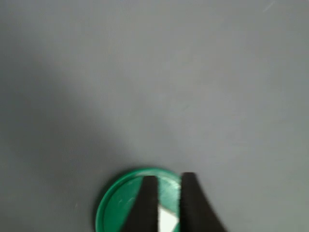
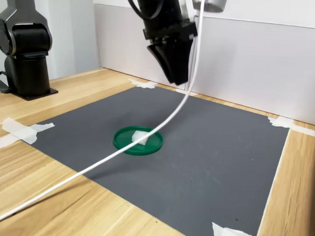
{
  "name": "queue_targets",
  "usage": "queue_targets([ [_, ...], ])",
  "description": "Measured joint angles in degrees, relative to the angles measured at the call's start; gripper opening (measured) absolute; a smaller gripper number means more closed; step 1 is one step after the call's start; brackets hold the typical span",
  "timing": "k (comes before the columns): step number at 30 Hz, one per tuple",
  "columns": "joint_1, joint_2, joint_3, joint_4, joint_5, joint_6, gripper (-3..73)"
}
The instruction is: Grasp a white terminal and put it in the green lid.
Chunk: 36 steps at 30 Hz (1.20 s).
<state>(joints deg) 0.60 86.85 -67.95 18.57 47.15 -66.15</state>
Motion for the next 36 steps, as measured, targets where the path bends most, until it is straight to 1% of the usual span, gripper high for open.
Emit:
queue_targets([
  [1, 0.0, -1.5, 0.4, 0.5, -0.7, 0.1, 2.7],
  [3, 0.0, -5.0, 1.7, 1.3, -2.5, 1.1, 0.0],
  [9, 0.0, -16.8, 9.4, 1.8, -10.0, 7.1, -1.4],
  [12, 0.0, -23.2, 14.2, 1.8, -15.2, 12.8, -1.4],
  [15, 0.0, -29.5, 19.6, 1.8, -20.7, 20.5, -1.4],
  [18, 0.0, -36.7, 24.8, 1.0, -26.1, 29.0, -1.4],
  [22, 0.0, -46.8, 30.8, 0.2, -30.9, 36.6, -1.5],
  [26, 0.0, -56.6, 35.8, 0.8, -32.0, 39.3, -1.5],
  [29, 0.0, -63.6, 40.3, 1.9, -31.9, 39.7, -1.5],
  [36, 0.0, -75.9, 51.2, 2.1, -31.4, 39.7, -1.5],
])
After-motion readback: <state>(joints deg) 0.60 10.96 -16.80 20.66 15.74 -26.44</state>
